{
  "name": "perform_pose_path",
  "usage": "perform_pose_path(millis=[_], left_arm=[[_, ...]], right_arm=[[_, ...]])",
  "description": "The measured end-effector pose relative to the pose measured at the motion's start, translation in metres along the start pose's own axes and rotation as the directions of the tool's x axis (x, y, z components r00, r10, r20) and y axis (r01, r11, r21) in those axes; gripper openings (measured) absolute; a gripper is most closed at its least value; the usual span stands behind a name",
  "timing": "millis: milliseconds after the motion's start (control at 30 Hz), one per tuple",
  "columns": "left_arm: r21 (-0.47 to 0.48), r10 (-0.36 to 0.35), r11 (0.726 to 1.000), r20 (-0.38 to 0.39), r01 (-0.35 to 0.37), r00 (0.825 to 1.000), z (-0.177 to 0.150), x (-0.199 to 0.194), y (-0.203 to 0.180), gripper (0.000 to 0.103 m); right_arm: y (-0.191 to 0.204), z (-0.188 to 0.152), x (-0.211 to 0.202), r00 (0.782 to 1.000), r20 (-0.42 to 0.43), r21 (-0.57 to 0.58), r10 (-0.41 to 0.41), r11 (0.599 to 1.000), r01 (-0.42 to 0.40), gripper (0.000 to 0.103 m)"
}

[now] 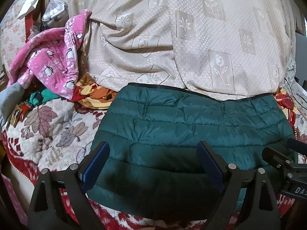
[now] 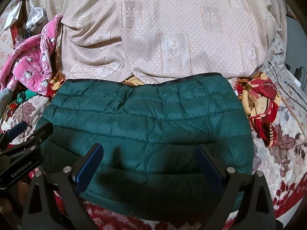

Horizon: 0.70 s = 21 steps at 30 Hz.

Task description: Fold large clothes

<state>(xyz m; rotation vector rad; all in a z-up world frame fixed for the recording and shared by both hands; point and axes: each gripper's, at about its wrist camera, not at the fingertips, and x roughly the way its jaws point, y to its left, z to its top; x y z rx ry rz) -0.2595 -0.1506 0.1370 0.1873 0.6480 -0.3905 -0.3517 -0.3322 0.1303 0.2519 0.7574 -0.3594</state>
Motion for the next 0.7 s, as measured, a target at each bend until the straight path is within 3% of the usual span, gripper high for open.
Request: perform_pose_path(millis=[367, 700], left_arm=[[0.006, -0.007, 1.000, -0.016, 0.008, 1.000, 0.004, 0.009, -0.007, 0.066], [-0.020, -0.062, 0.998, -0.056, 0.061, 0.997, 0.006, 0.022, -0.002, 0.066]], right_arm=[[-0.005, 0.002, 0.007, 1.000, -0.015, 0.009, -0.002, 1.000, 0.003, 0.098], [-0.010, 0.001, 0.016, 0.999, -0.032, 0.024, 0.000, 1.000, 0.000, 0.098]])
